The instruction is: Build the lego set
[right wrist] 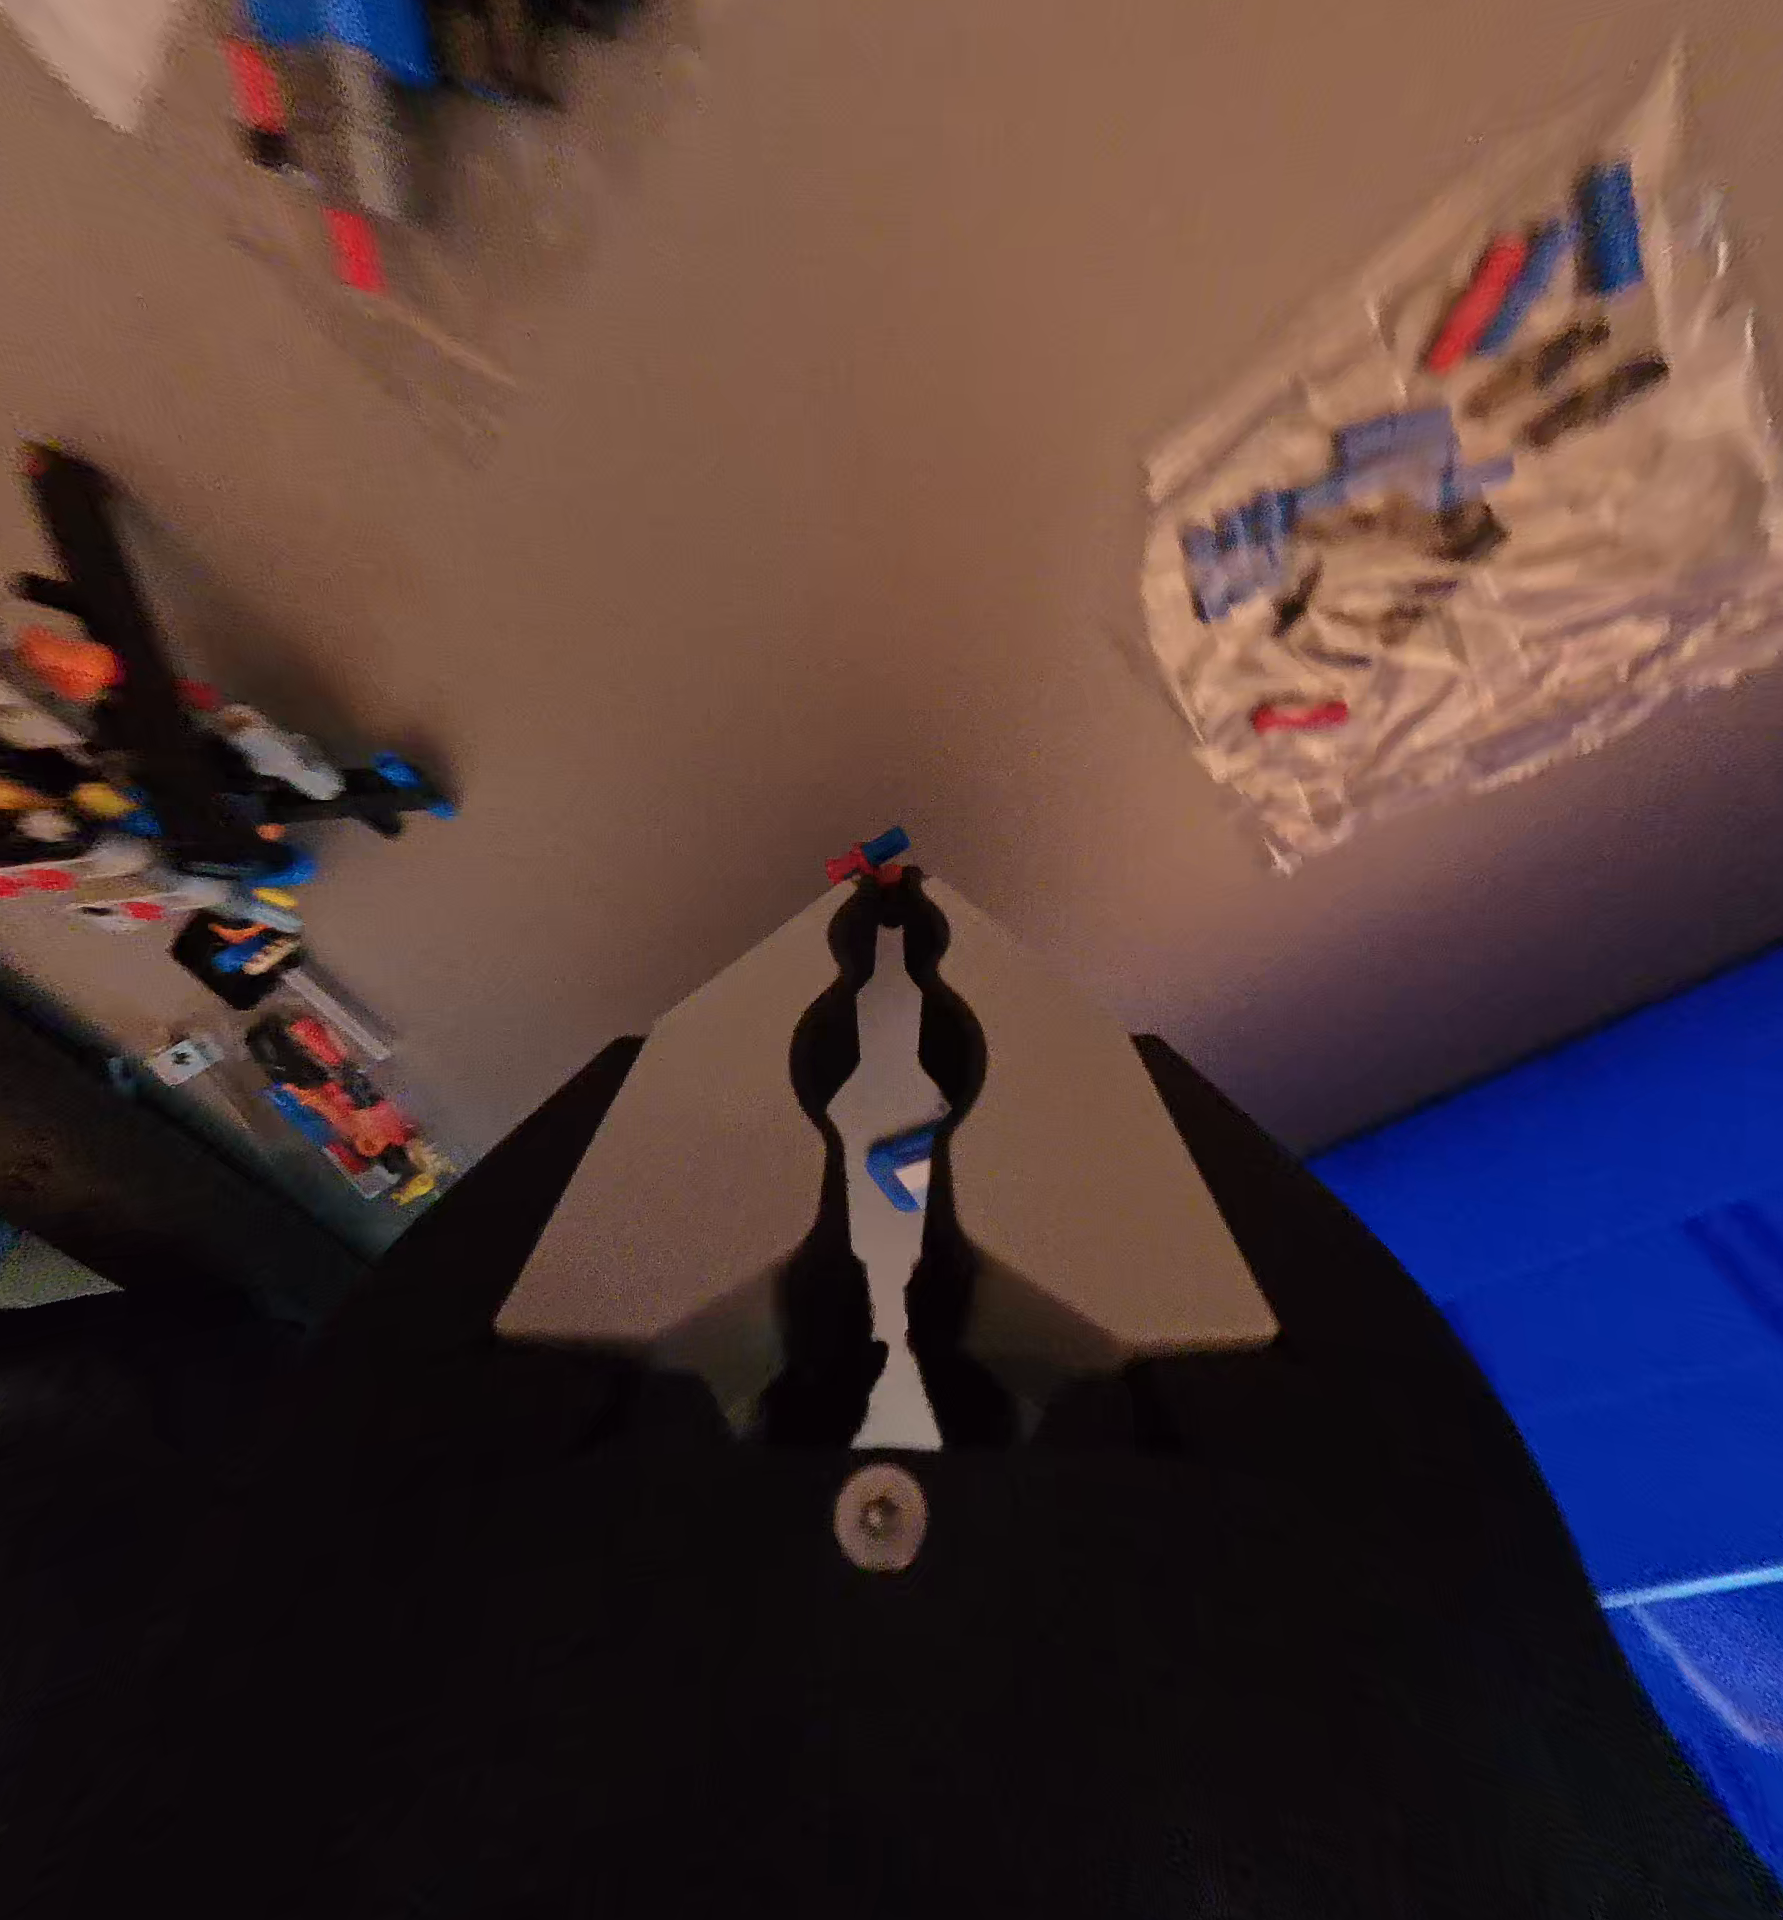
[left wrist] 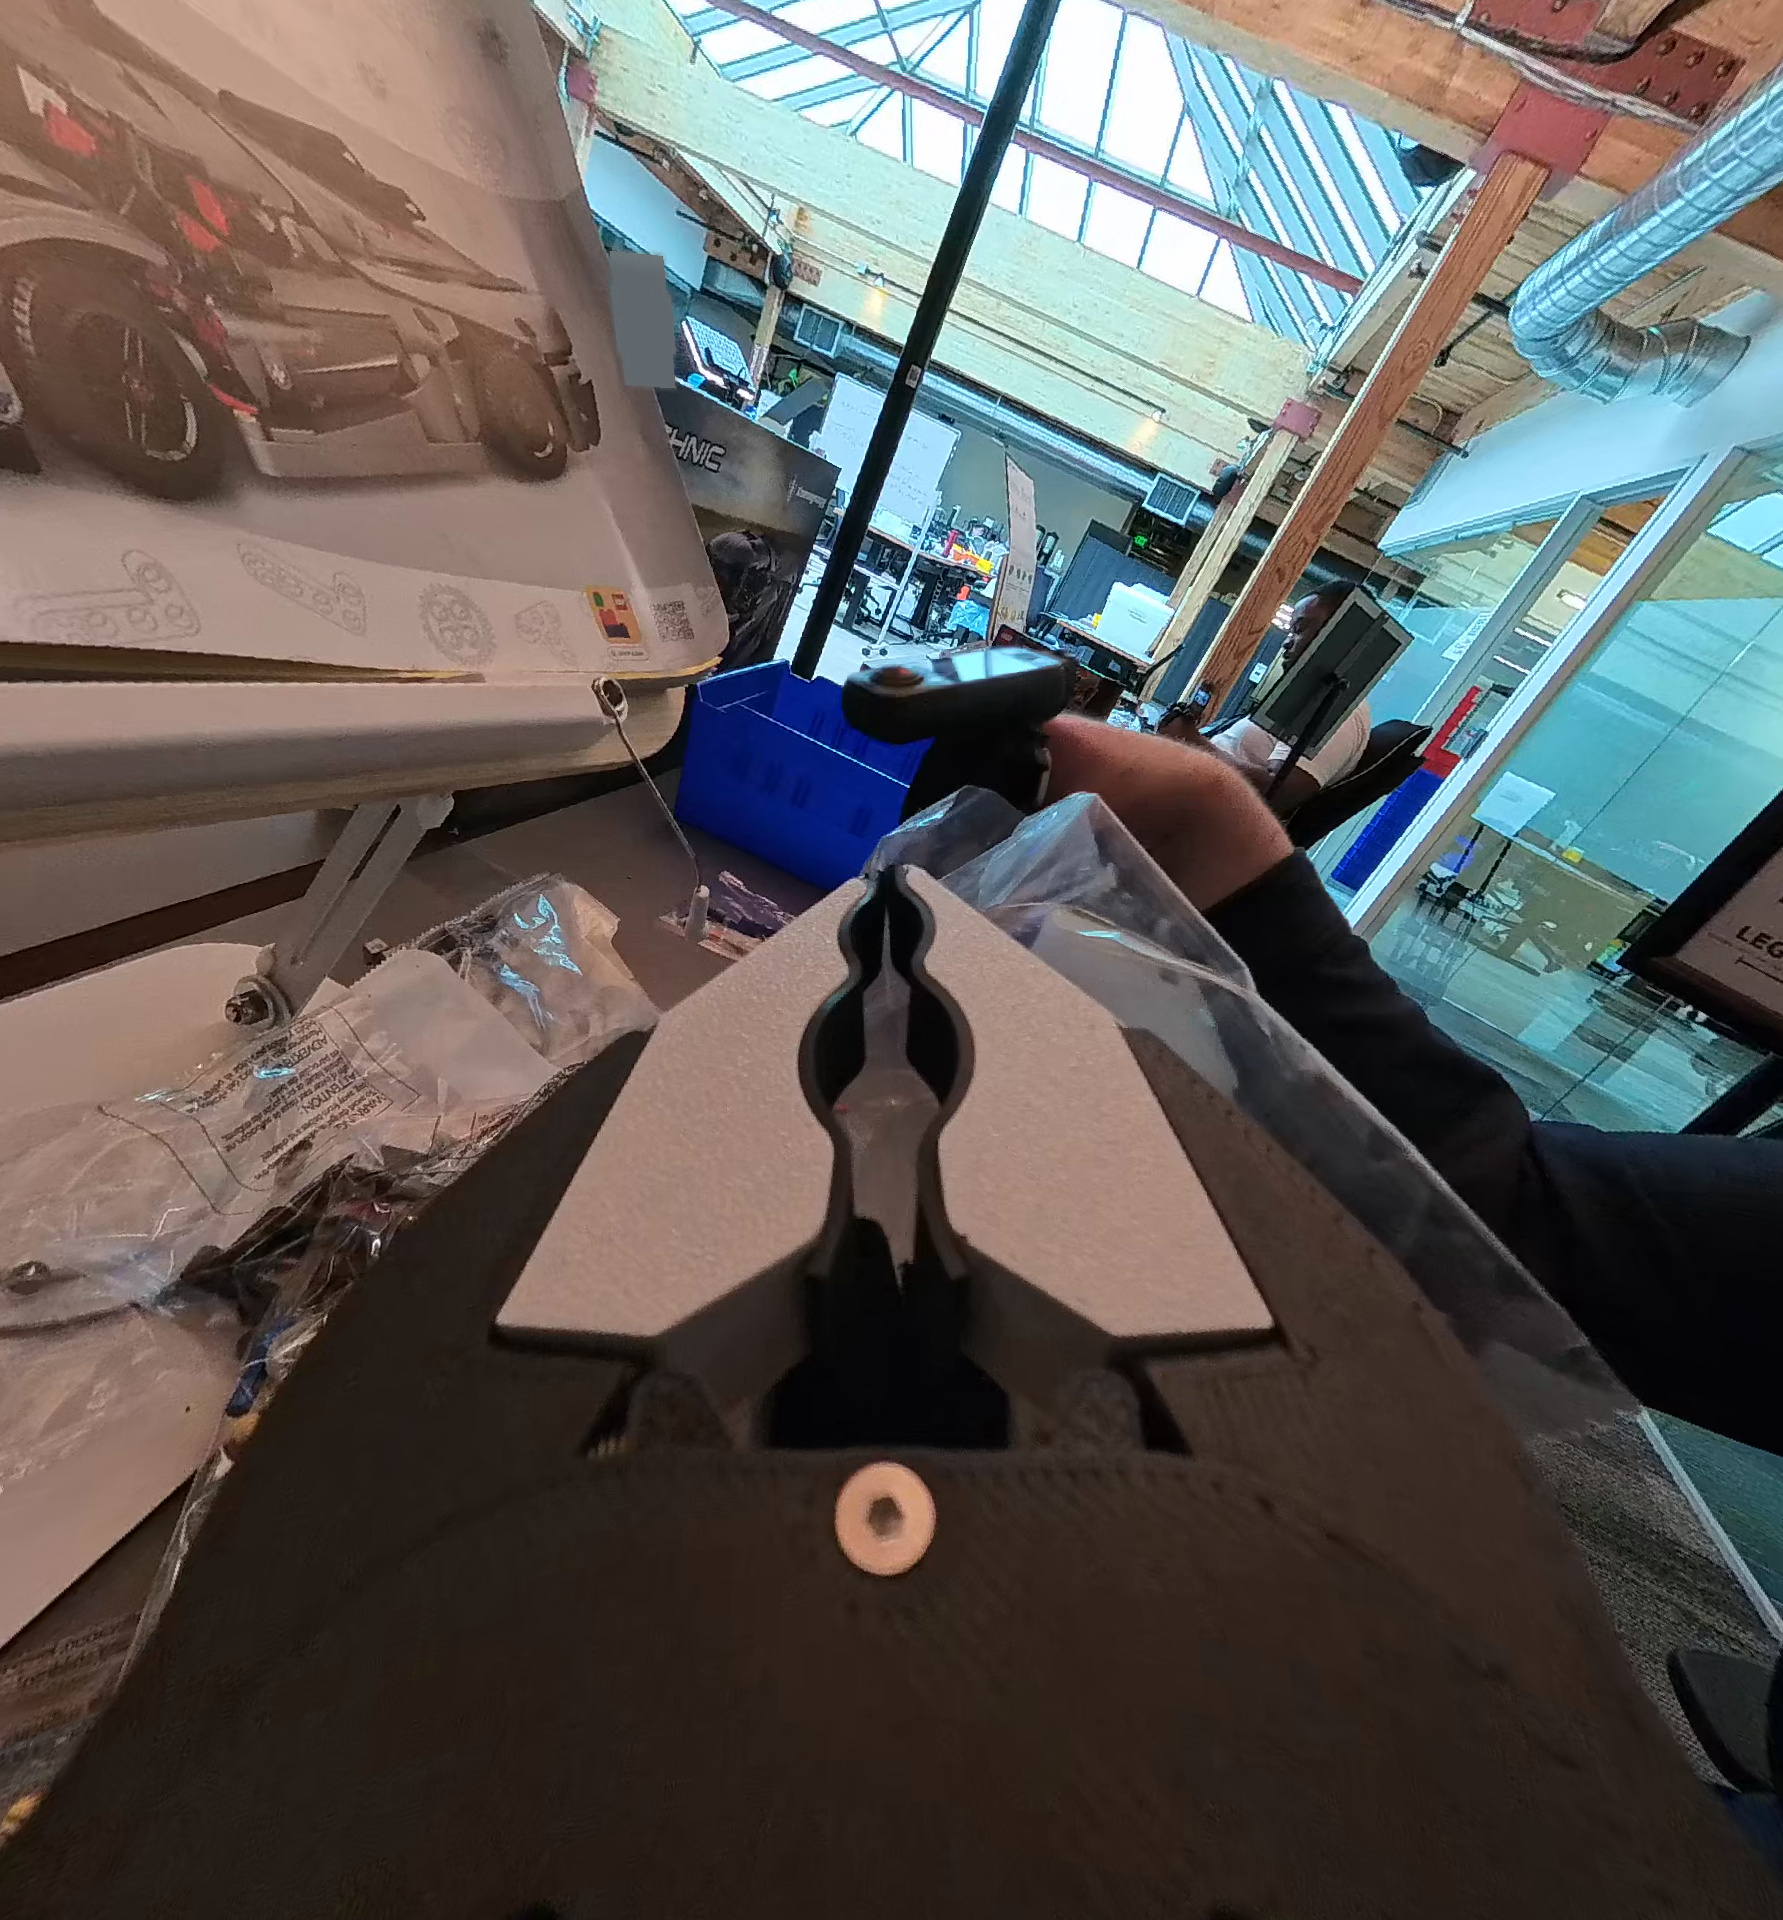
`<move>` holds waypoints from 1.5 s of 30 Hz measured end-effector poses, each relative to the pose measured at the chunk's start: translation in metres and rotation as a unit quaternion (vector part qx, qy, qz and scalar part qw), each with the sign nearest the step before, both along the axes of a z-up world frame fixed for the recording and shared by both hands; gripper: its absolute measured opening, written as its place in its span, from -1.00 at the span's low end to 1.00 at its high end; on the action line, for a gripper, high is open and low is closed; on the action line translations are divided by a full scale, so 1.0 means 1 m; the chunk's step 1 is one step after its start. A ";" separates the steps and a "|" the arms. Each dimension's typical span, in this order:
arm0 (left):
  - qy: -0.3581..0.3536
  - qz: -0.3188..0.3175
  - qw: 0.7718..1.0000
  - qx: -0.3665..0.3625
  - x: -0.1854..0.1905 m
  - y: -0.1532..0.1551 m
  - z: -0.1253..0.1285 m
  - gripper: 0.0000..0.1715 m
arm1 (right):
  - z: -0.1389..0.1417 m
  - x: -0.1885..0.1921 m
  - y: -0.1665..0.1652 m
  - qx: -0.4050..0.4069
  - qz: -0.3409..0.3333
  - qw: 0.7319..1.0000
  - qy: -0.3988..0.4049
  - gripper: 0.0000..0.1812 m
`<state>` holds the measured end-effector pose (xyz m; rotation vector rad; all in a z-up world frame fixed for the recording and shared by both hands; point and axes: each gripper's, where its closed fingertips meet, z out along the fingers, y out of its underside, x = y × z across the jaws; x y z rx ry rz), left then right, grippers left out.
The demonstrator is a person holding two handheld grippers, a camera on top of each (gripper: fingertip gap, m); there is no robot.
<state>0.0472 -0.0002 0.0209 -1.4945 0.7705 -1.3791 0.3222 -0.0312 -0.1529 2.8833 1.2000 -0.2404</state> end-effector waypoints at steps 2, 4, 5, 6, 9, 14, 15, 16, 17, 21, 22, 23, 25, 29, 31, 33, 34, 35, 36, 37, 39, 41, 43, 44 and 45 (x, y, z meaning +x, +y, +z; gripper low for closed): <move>0.000 0.000 1.000 0.000 0.000 0.000 0.000 -1.00 | 0.010 -0.013 0.002 0.018 0.021 1.000 0.015 -0.99; 0.001 0.000 1.000 0.000 0.000 0.000 0.000 -1.00 | 0.022 -0.029 0.003 0.039 0.048 0.997 0.037 -0.99; 0.001 0.000 1.000 0.001 0.000 0.000 0.000 -1.00 | 0.026 -0.038 0.003 0.047 0.061 0.996 0.049 -0.99; 0.001 0.000 1.000 0.001 0.000 0.000 0.000 -1.00 | 0.029 -0.044 0.002 0.049 0.069 0.995 0.053 -0.98; 0.001 0.000 1.000 0.000 0.000 0.000 0.000 -1.00 | 0.022 -0.059 -0.004 0.029 0.095 0.994 0.053 -0.99; 0.001 0.000 1.000 0.001 -0.001 0.000 0.000 -1.00 | -0.001 -0.058 -0.010 -0.025 0.082 0.996 0.030 -0.80; 0.000 0.001 1.000 0.001 -0.001 0.001 0.000 -1.00 | -0.003 -0.052 -0.011 -0.031 0.070 0.997 0.022 -0.79; 0.000 0.001 1.000 0.001 -0.002 0.001 0.001 -1.00 | -0.003 -0.042 -0.012 -0.034 0.056 0.998 0.009 -0.76; -0.001 0.002 1.000 0.001 -0.002 0.001 0.001 -1.00 | -0.004 -0.030 -0.013 -0.037 0.036 0.999 -0.008 -0.75; -0.002 0.001 1.000 0.001 -0.002 0.001 0.002 -1.00 | -0.008 0.021 -0.025 -0.063 -0.043 0.995 -0.069 -0.74; -0.001 0.001 1.000 0.001 -0.002 0.001 0.001 -1.00 | -0.010 0.029 -0.027 -0.068 -0.058 0.993 -0.076 -0.74; -0.001 0.001 1.000 0.001 -0.002 0.000 0.001 -1.00 | -0.012 0.037 -0.029 -0.073 -0.074 0.991 -0.086 -0.73; 0.000 0.000 1.000 0.002 -0.002 0.000 0.001 -1.00 | -0.017 0.052 -0.029 -0.076 -0.100 0.985 -0.114 -0.71; -0.003 0.002 1.000 0.002 -0.004 0.001 0.002 -1.00 | -0.022 0.066 -0.030 -0.085 -0.121 0.979 -0.143 -0.73; -0.004 0.003 1.000 0.002 -0.005 0.001 0.003 -1.00 | -0.023 0.069 -0.032 -0.090 -0.127 0.977 -0.147 -0.75; -0.005 0.003 1.000 0.002 -0.005 0.001 0.004 -1.00 | -0.025 0.068 -0.035 -0.099 -0.121 0.977 -0.146 -0.81; -0.005 0.003 1.000 0.002 -0.005 0.001 0.004 -1.00 | -0.026 0.069 -0.034 -0.097 -0.116 0.977 -0.150 -0.86; -0.005 0.003 1.000 0.003 -0.005 0.001 0.004 -1.00 | -0.026 0.069 -0.034 -0.096 -0.115 0.977 -0.151 -0.88; -0.005 0.003 1.000 0.003 -0.005 0.000 0.004 -1.00 | -0.026 0.070 -0.034 -0.095 -0.116 0.977 -0.151 -0.90; -0.005 0.003 1.000 0.003 -0.005 0.000 0.005 -1.00 | -0.026 0.070 -0.034 -0.095 -0.116 0.977 -0.150 -0.93; -0.005 0.003 1.000 0.003 -0.005 0.001 0.005 -1.00 | -0.026 0.068 -0.035 -0.098 -0.109 0.979 -0.140 -0.94; -0.005 0.004 1.000 0.003 -0.005 0.001 0.004 -1.00 | -0.023 0.061 -0.034 -0.092 -0.096 0.983 -0.122 -0.95; -0.004 0.003 1.000 0.003 -0.004 0.000 0.004 -1.00 | -0.014 0.043 -0.027 -0.064 -0.067 0.992 -0.087 -0.95; -0.003 0.003 1.000 0.003 -0.003 0.000 0.003 -1.00 | -0.008 0.035 -0.022 -0.046 -0.052 0.994 -0.080 -0.95; -0.002 0.003 1.000 0.003 -0.003 0.000 0.003 -1.00 | -0.001 0.024 -0.018 -0.029 -0.035 0.997 -0.067 -0.95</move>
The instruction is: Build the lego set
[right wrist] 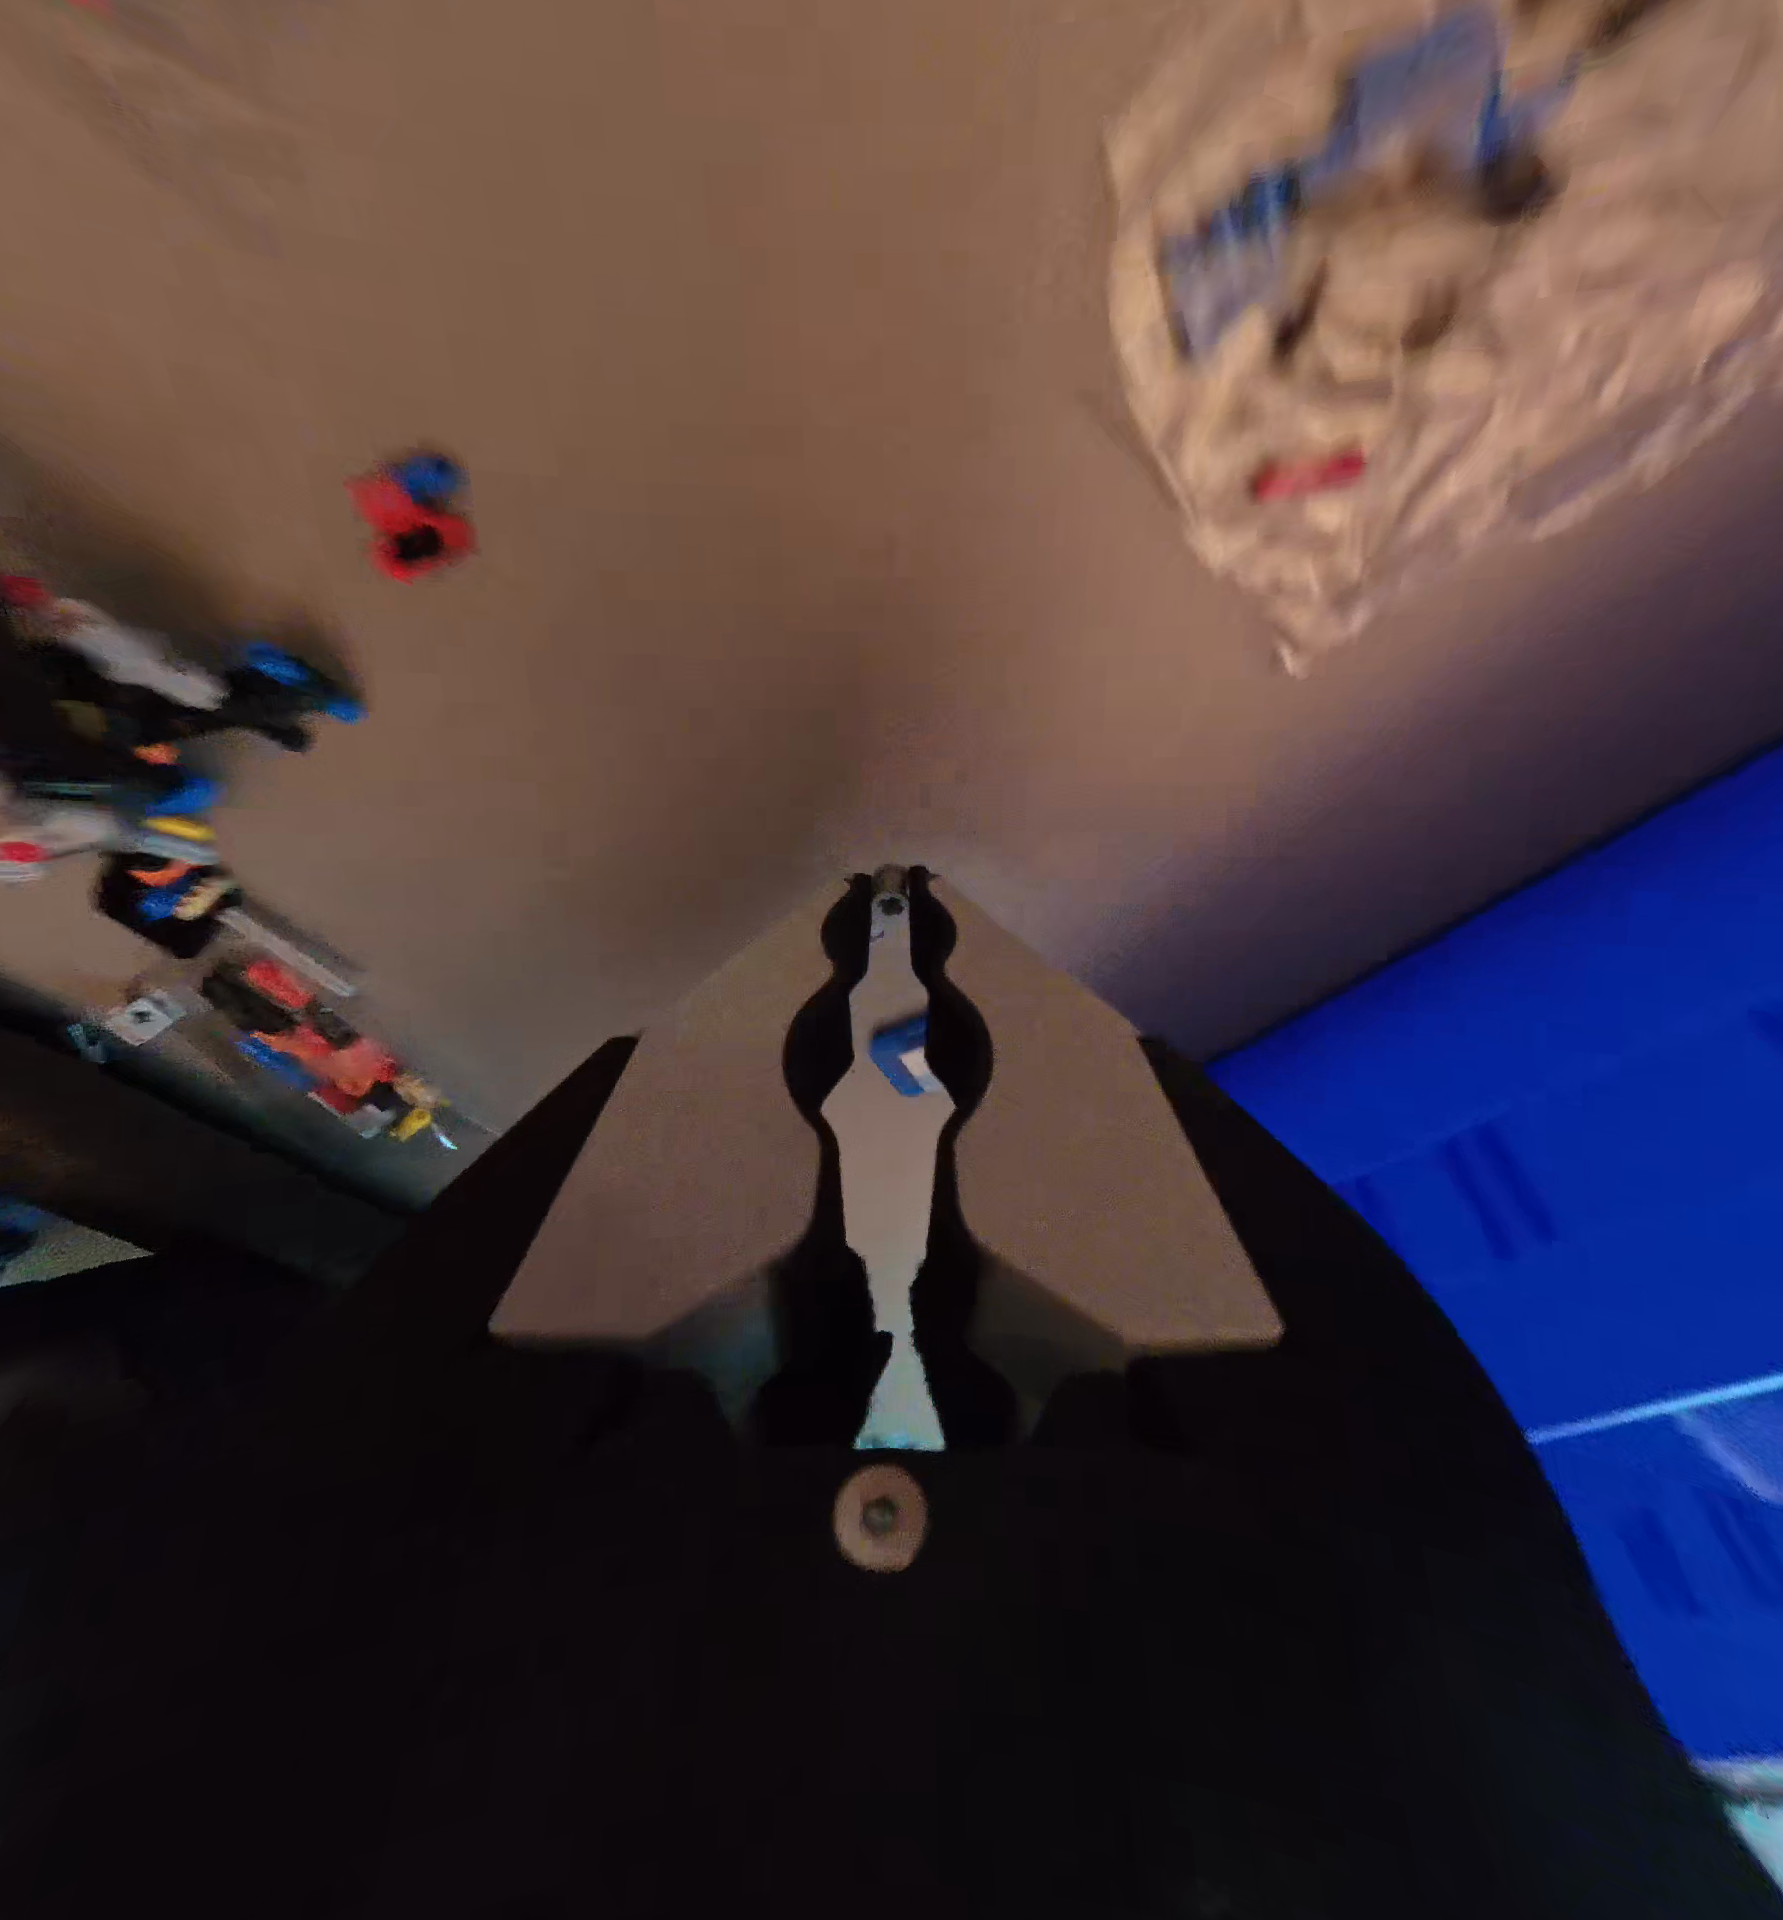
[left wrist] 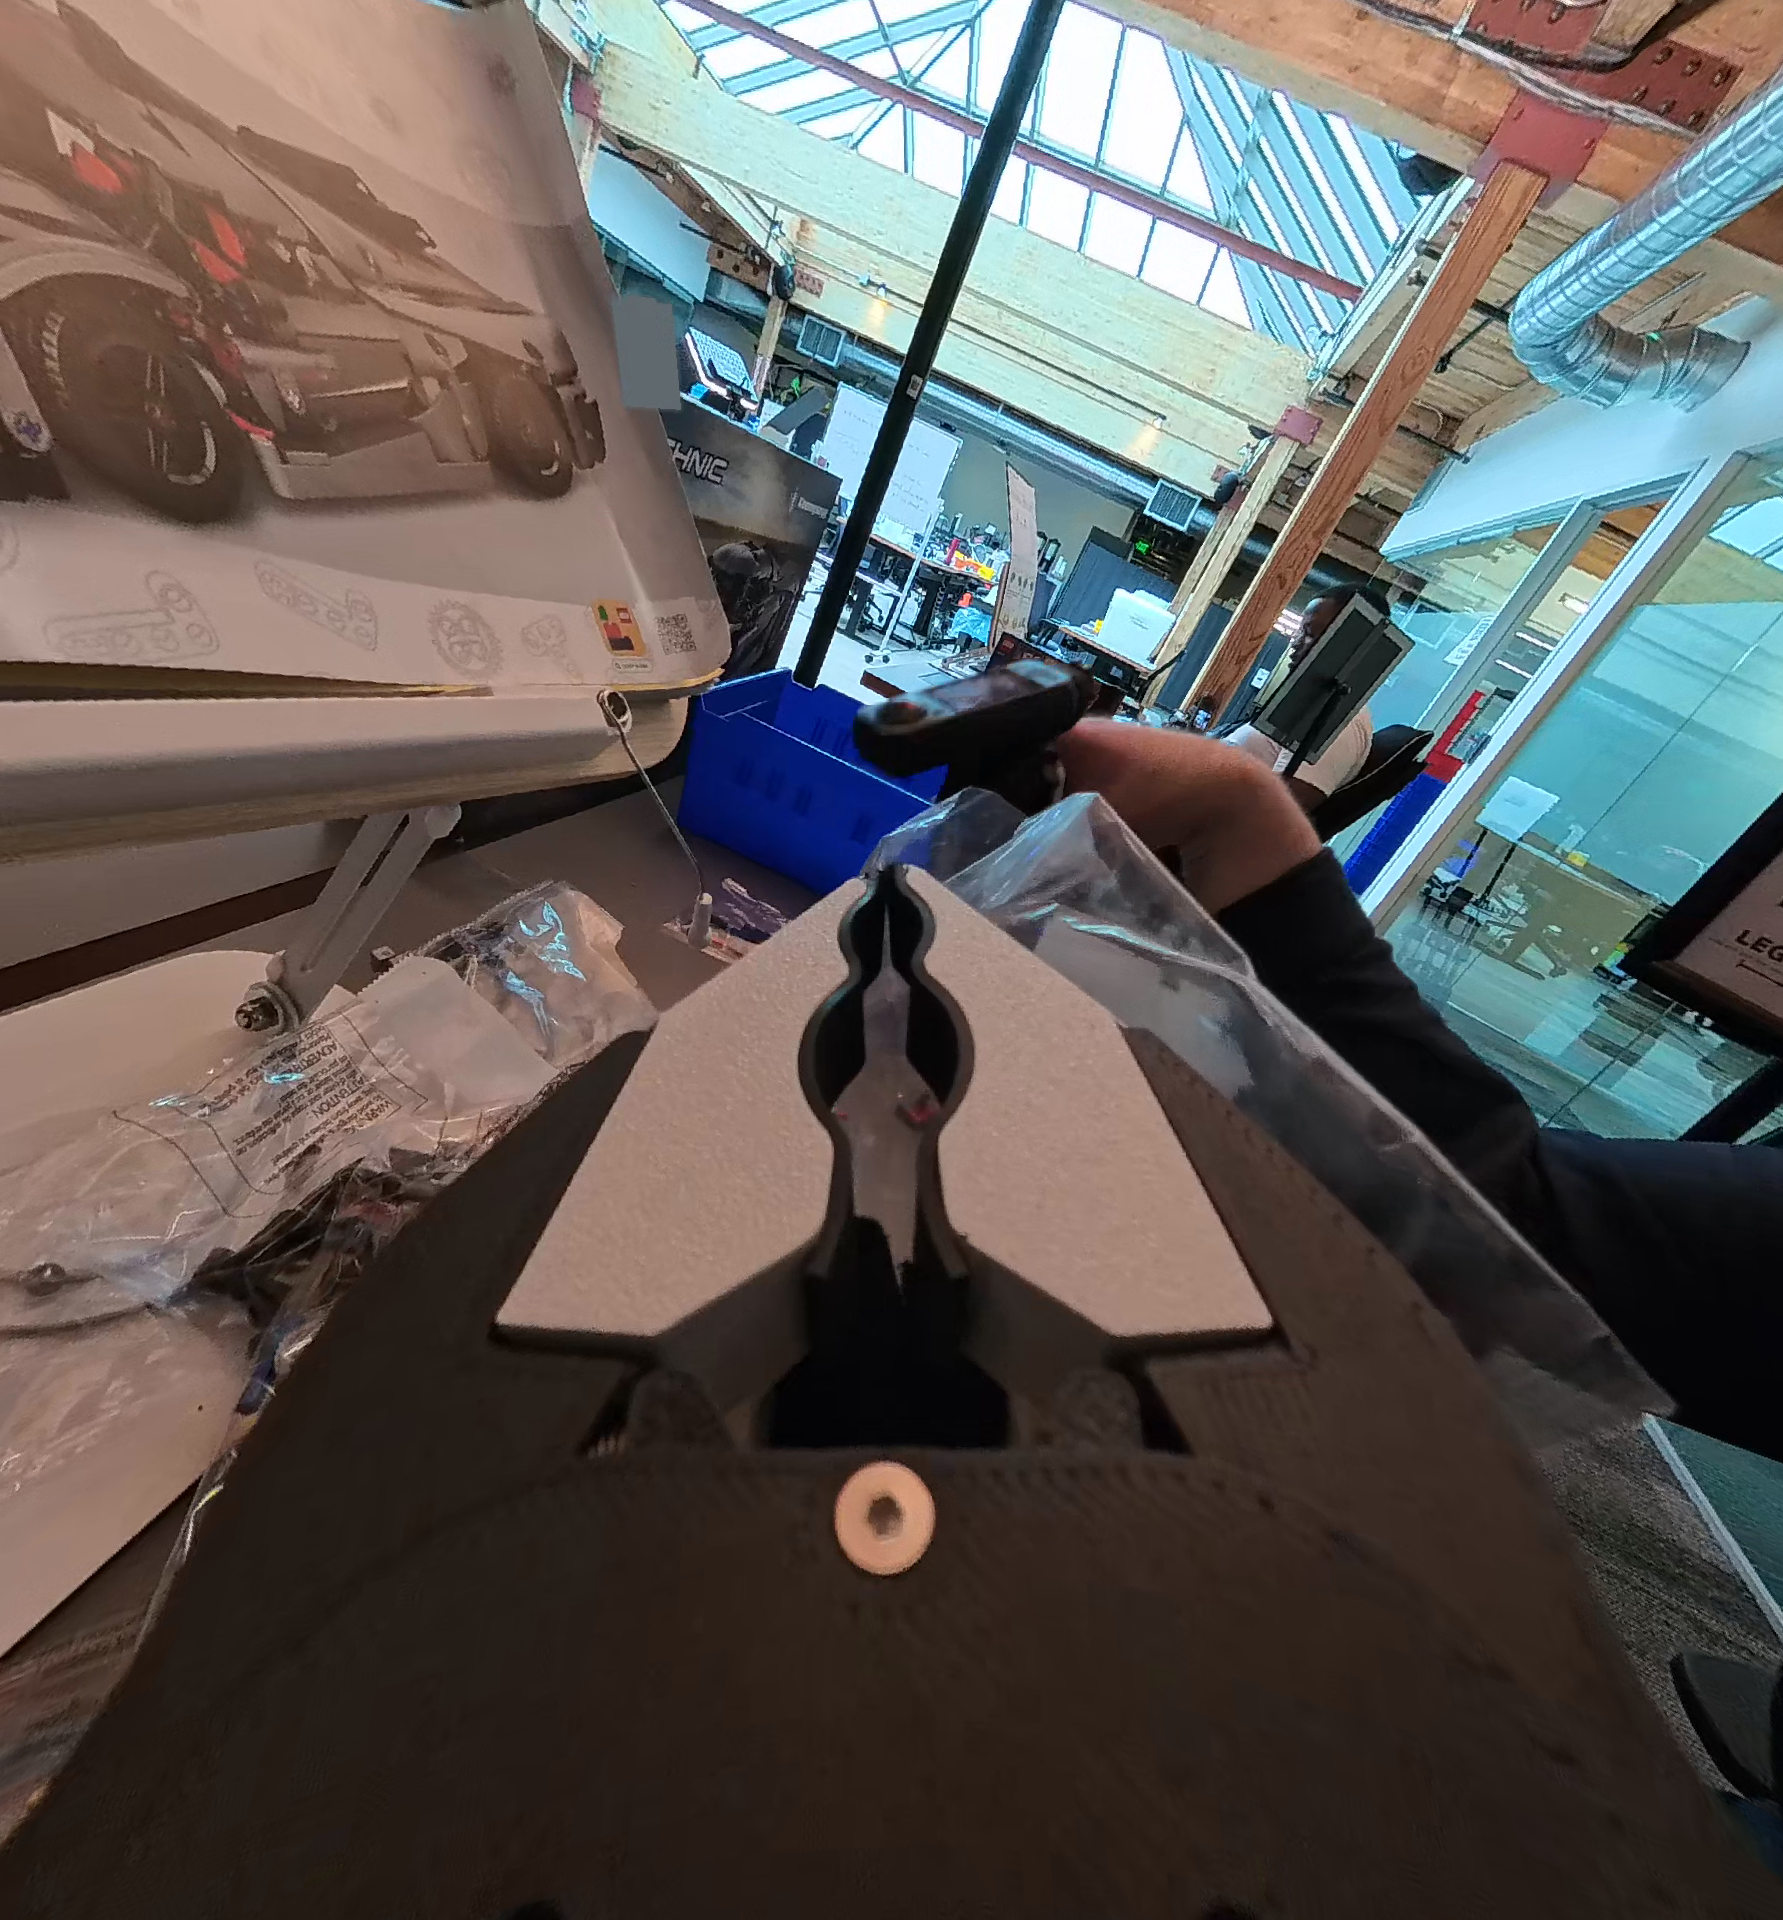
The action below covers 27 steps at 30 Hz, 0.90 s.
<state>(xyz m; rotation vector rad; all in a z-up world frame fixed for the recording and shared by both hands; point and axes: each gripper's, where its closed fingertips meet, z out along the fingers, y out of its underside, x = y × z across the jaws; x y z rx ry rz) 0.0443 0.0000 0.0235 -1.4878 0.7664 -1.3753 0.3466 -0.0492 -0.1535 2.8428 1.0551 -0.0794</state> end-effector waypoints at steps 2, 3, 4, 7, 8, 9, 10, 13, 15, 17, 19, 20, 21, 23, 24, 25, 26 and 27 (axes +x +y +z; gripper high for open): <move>0.001 -0.001 1.000 0.000 0.001 0.000 -0.001 -1.00 | 0.018 -0.031 0.008 0.041 0.047 0.997 0.043 -0.95; 0.001 0.000 1.000 0.000 0.001 0.000 -0.001 -1.00 | 0.028 -0.046 0.011 0.062 0.071 0.994 0.058 -0.96; 0.002 -0.001 1.000 0.000 0.001 0.000 -0.001 -1.00 | 0.039 -0.062 0.013 0.084 0.096 0.989 0.072 -0.95; 0.002 -0.001 1.000 0.000 0.002 0.000 -0.001 -1.00 | 0.074 -0.120 0.012 0.148 0.188 0.962 0.131 -0.95; 0.002 -0.001 1.000 0.000 0.002 -0.001 -0.001 -1.00 | 0.087 -0.141 0.009 0.172 0.217 0.948 0.157 -0.96; 0.002 -0.001 1.000 0.000 0.002 -0.001 -0.001 -1.00 | 0.099 -0.162 0.006 0.191 0.245 0.933 0.180 -0.95; 0.002 -0.001 1.000 0.000 0.002 -0.001 -0.001 -1.00 | 0.108 -0.181 0.000 0.202 0.273 0.919 0.198 -0.95; 0.002 -0.001 1.000 0.000 0.002 -0.001 -0.001 -1.00 | 0.117 -0.224 -0.013 0.221 0.334 0.890 0.218 -0.95; 0.002 -0.001 1.000 0.000 0.002 -0.001 0.000 -1.00 | 0.118 -0.246 -0.016 0.232 0.358 0.875 0.228 -0.95; 0.001 0.001 1.000 0.000 0.002 -0.001 0.000 -1.00 | 0.119 -0.259 -0.012 0.249 0.365 0.867 0.229 -0.95; -0.002 0.003 1.000 0.000 0.000 0.000 0.001 -1.00 | 0.118 -0.266 -0.007 0.263 0.366 0.864 0.225 -0.95; -0.004 0.004 1.000 0.000 -0.001 0.000 0.002 -1.00 | 0.118 -0.268 -0.004 0.269 0.366 0.862 0.226 -0.95; -0.004 0.004 1.000 0.000 -0.001 0.001 0.002 -1.00 | 0.118 -0.271 -0.002 0.277 0.365 0.859 0.227 -0.96; -0.004 0.006 1.000 -0.001 -0.001 0.001 0.002 -1.00 | 0.117 -0.273 -0.002 0.277 0.367 0.859 0.226 -0.96; -0.004 0.005 1.000 -0.001 -0.001 0.001 0.001 -1.00 | 0.116 -0.271 -0.003 0.273 0.370 0.860 0.219 -0.95; -0.004 0.005 1.000 -0.001 -0.001 0.001 0.001 -1.00 | 0.117 -0.269 -0.005 0.274 0.374 0.859 0.215 -0.96; -0.004 0.005 1.000 0.000 -0.001 0.001 0.002 -1.00 | 0.121 -0.270 -0.009 0.274 0.378 0.856 0.223 -0.95; -0.003 0.005 1.000 0.000 -0.001 0.001 0.002 -1.00 | 0.127 -0.272 -0.014 0.273 0.383 0.850 0.239 -0.95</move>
